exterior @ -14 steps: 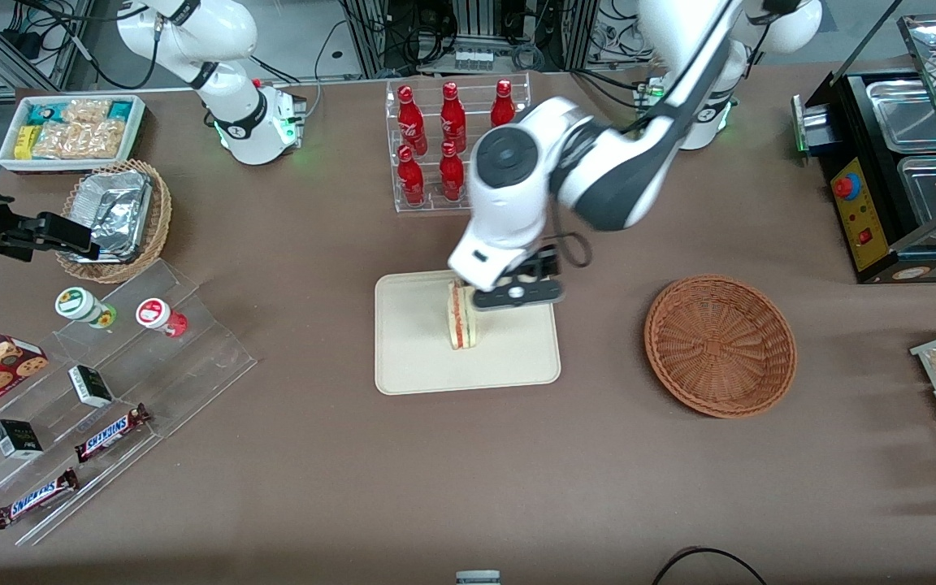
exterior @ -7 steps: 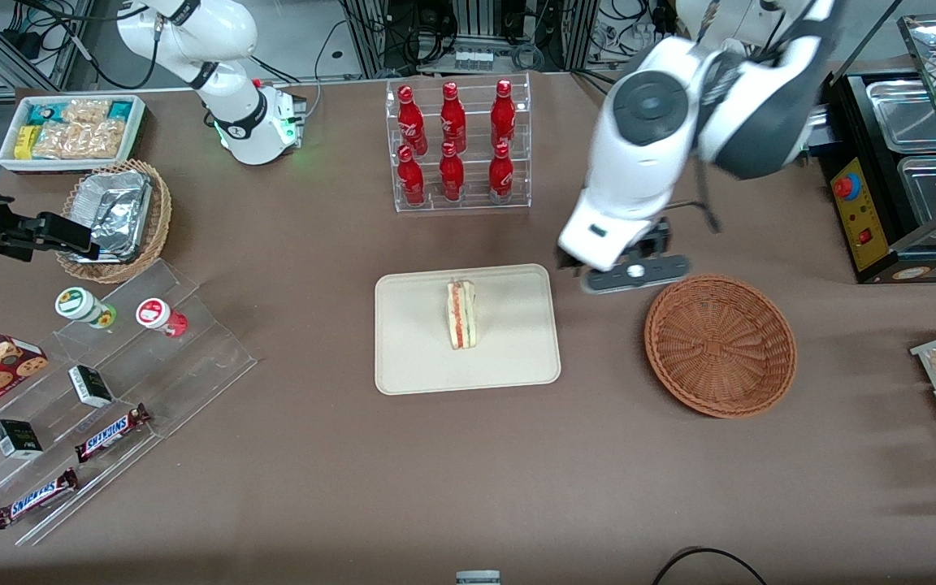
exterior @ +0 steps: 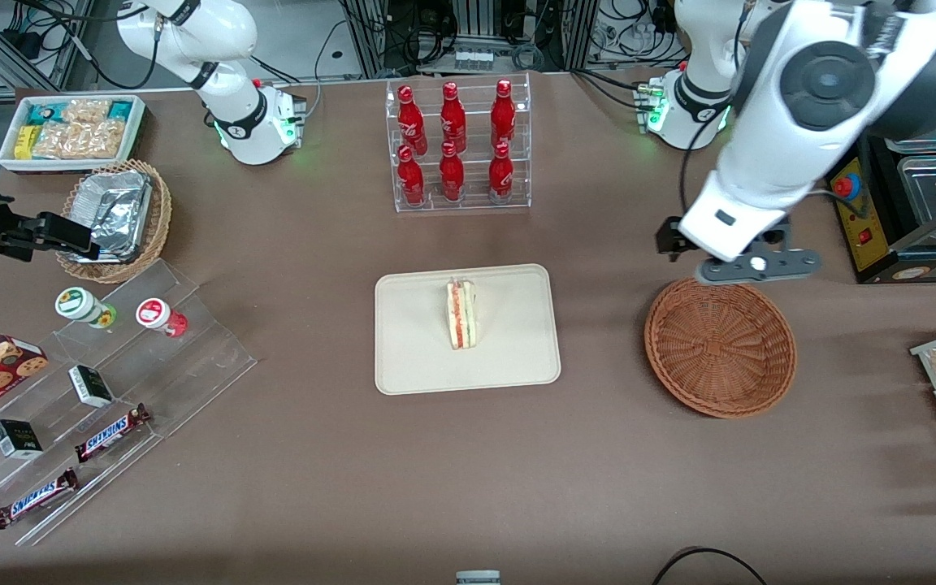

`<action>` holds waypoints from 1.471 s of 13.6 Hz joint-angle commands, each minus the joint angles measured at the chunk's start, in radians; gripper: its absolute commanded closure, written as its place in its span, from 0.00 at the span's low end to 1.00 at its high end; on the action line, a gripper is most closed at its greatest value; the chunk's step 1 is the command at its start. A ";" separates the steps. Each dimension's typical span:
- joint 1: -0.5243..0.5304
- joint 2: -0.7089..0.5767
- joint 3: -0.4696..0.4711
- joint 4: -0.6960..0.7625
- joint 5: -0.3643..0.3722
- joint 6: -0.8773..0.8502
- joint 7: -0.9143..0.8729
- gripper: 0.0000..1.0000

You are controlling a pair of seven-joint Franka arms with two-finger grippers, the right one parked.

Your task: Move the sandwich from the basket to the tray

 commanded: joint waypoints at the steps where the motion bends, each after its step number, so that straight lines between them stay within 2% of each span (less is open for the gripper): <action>1: 0.084 -0.038 0.005 -0.015 -0.051 -0.027 0.145 0.00; 4: 0.086 -0.050 0.095 -0.007 -0.078 -0.046 0.277 0.00; 8: 0.090 -0.051 0.157 -0.001 -0.077 -0.059 0.378 0.00; 15: 0.092 -0.090 0.174 -0.001 -0.058 -0.075 0.403 0.00; 20: 0.093 -0.082 0.187 0.063 -0.058 -0.081 0.394 0.00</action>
